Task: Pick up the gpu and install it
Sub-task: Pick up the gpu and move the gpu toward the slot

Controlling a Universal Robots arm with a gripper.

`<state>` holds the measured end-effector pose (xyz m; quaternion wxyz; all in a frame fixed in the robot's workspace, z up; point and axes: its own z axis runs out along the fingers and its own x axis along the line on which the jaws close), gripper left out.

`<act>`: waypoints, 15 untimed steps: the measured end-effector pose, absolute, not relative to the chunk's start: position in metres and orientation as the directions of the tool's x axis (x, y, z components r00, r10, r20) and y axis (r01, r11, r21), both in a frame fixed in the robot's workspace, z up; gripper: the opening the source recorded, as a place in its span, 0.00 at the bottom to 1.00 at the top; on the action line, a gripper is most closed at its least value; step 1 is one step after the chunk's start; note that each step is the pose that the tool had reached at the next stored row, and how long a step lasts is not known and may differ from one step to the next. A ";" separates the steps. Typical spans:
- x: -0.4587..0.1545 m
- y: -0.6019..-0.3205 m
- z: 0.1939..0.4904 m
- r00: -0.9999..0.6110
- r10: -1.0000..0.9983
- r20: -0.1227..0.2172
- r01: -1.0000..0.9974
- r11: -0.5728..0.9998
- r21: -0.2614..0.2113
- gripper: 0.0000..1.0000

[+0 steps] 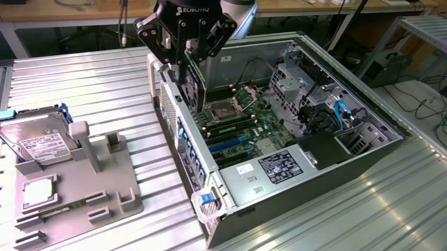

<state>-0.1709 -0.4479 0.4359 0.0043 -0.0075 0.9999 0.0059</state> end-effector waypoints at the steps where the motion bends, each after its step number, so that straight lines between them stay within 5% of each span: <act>1: -0.170 -0.448 0.436 -1.000 -0.015 -0.009 -0.015 1.000 0.012 0.28; 15: -0.152 -0.448 0.436 -1.000 -0.019 -0.009 -0.019 1.000 0.012 0.28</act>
